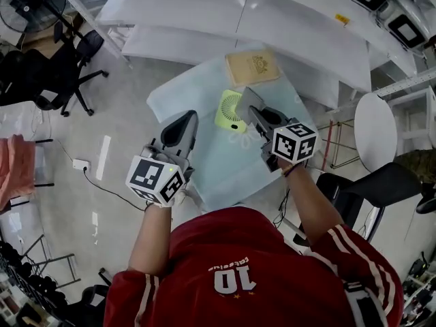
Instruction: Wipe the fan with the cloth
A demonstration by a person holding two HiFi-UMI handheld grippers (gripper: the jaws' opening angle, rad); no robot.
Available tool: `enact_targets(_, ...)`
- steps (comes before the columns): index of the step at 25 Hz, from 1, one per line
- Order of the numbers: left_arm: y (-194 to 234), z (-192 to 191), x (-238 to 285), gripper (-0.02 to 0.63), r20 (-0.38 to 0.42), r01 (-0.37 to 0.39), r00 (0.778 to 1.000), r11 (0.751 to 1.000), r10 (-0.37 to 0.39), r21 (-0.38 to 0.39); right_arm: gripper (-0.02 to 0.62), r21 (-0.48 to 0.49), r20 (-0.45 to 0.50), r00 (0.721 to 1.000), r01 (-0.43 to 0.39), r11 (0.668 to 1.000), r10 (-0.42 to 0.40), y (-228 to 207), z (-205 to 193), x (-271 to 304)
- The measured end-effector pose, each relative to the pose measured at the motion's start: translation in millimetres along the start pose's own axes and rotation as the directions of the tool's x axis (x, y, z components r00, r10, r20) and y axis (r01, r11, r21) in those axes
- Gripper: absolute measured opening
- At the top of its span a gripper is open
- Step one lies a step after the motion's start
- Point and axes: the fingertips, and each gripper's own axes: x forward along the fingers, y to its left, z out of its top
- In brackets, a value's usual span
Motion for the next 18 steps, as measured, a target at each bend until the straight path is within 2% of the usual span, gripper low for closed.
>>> enact_targets(6, 1.0, -23.2, 5.2, 0.005, -0.013, -0.065, 0.998, 0.998, 0.065, -0.022, 0.020, 0.025, -0.050, 0.998, -0.040, 0.999, 0.041, -20.2, -17.4, 24.1)
enact_targets(11, 5.1, -51.5, 4.1, 0.005, -0.056, -0.109, 0.993, 0.993, 0.107, -0.034, 0.020, 0.041, -0.099, 0.993, -0.064, 0.997, 0.068, -38.7, -36.8, 48.1)
enact_targets(18, 10.0, -56.7, 0.4, 0.005, -0.061, -0.153, 0.987, 0.988, 0.150, -0.036, 0.020, 0.069, -0.150, 0.986, -0.069, 0.995, 0.078, -58.4, -55.8, 78.1)
